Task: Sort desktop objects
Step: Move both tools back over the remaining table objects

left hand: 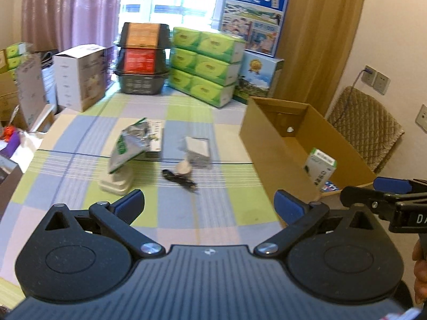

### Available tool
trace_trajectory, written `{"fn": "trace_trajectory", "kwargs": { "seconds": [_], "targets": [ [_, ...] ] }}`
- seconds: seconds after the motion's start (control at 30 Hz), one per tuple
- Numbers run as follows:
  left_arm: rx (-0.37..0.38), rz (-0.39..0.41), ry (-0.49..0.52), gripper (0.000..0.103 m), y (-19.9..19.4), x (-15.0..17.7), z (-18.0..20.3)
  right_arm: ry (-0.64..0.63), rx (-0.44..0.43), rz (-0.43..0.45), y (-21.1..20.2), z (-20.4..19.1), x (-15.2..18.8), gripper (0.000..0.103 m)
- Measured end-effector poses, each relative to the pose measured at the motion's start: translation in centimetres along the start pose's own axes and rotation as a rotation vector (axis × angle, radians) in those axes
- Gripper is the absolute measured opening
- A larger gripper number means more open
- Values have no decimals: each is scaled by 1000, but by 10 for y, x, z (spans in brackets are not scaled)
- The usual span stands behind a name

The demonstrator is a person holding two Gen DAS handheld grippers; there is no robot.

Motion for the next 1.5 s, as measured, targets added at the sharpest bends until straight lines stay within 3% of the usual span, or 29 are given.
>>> {"fn": "trace_trajectory", "kwargs": {
  "seconds": [0.5, 0.8, 1.07, 1.37, 1.5],
  "targets": [
    [-97, -6, -31, 102, -31, 22, -68, -48, -43, -31, 11, -46, 18, 101],
    [-150, -33, -34, 102, -24, 29, -108, -70, -57, -68, 39, -58, 29, 101],
    [-169, -69, 2, 102, 9, 28, -138, -100, -74, -109, 85, -68, 32, 101],
    [-147, -122, 34, 102, 66, 27, -171, -164, -99, -147, 165, -82, 28, 100],
    [-91, -138, 13, 101, 92, 27, -179, -186, -120, -173, 202, -85, 27, 91]
  ]
}}
Point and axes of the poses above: each gripper's, at about its wrist camera, not at the fingertips, and y roughly the way its jaws point, z to its right, x to its underside, the point moved 8 cm from there along y, roughly the way its jaws point, and after that the axes turned 7 degrees about x, right-handed, at the moved point
